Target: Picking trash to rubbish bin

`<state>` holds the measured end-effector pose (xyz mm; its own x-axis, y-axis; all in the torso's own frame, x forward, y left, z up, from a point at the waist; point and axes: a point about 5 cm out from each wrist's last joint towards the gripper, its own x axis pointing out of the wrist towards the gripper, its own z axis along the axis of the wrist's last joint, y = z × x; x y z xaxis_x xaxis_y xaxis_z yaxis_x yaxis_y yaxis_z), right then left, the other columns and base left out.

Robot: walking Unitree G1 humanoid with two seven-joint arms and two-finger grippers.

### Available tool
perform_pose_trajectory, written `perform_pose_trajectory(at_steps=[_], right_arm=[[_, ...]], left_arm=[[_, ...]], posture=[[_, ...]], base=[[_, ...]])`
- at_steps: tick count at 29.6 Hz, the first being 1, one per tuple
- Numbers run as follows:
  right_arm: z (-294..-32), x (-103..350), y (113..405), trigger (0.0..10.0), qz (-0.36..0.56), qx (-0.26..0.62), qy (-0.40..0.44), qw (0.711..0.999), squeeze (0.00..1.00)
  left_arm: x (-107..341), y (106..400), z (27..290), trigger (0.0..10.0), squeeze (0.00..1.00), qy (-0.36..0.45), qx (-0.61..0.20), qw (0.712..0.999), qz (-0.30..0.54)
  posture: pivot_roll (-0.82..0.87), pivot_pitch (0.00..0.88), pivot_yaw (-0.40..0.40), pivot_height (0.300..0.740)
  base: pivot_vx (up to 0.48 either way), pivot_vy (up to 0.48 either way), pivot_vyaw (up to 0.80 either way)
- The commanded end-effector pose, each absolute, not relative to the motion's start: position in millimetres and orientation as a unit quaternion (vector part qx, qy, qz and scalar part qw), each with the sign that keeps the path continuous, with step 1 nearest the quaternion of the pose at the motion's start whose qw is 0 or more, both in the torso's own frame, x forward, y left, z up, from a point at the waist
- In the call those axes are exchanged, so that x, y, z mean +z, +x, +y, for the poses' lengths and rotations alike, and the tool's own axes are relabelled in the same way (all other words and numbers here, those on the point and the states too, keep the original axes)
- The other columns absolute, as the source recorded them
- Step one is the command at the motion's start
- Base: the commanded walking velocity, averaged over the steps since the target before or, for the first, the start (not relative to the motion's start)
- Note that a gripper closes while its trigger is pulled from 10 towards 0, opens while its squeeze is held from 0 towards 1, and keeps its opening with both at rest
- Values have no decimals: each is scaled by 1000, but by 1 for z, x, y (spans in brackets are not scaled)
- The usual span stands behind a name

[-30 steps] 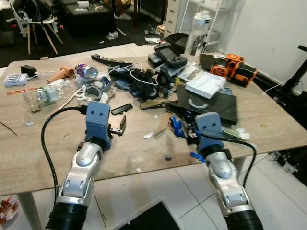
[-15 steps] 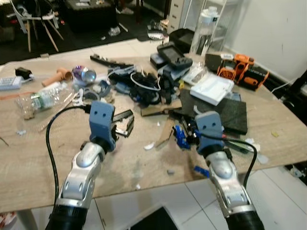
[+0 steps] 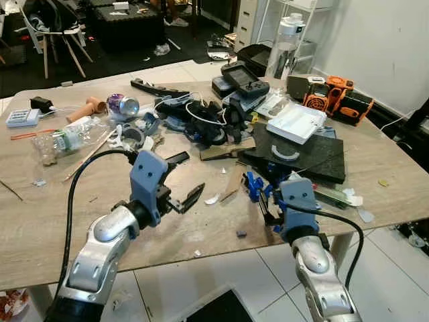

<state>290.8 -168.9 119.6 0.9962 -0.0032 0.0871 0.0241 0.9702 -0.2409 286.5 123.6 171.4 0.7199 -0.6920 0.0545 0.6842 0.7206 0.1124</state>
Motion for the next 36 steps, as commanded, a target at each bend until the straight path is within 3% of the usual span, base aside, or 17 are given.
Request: perform_pose_trajectory(at_steps=[1,13,14,15,30,31,32,33,34,35,36], right_arm=[[-172,121,291,10000,-46,-8,-117,992,1000],[-163,122,304,10000,-52,94,-87,990,1000],[-161,120,304,10000,-50,105,-78,990,380],[-159,119,305,10000,-47,113,-74,990,0],[-154,105,305,10000,-10,157,-66,985,0],[-155,104,305,8863,-8,156,-66,986,0],[-155,103,304,8863,-7,155,-66,986,0],[-157,102,304,2157,-6,150,-66,986,0],[-157,102,304,2157,-6,150,-66,986,0],[-158,101,304,0,-4,146,-62,987,0],[-159,101,305,0,-1,143,-61,988,0]], left_arm=[[170,282,119,10000,0,55,-396,916,-39],[172,285,115,10000,0,64,-397,915,-40],[172,284,115,10000,0,65,-398,914,-39],[172,283,115,10000,0,66,-399,914,-38],[171,280,113,10000,0,50,-409,911,-29],[171,279,112,10000,0,47,-415,908,-26],[171,278,111,10000,0,45,-420,906,-25],[171,277,110,10000,0,43,-425,904,-24],[171,277,110,10000,0,43,-425,904,-24],[171,275,110,10000,0,42,-431,901,-25],[172,274,109,10000,0,39,-438,898,-24]], posture=[[-20,136,8,740],[-10,157,12,740],[-6,159,10,740],[-5,161,10,740],[0,162,19,740],[0,162,19,740],[0,162,19,740],[0,162,19,740],[0,162,19,740],[0,158,22,740],[0,156,22,740]], base=[[0,0,0],[0,0,0],[0,0,0],[0,0,0],[0,0,0],[0,0,0],[0,0,0],[0,0,0],[0,0,0],[0,0,0],[0,0,0]])
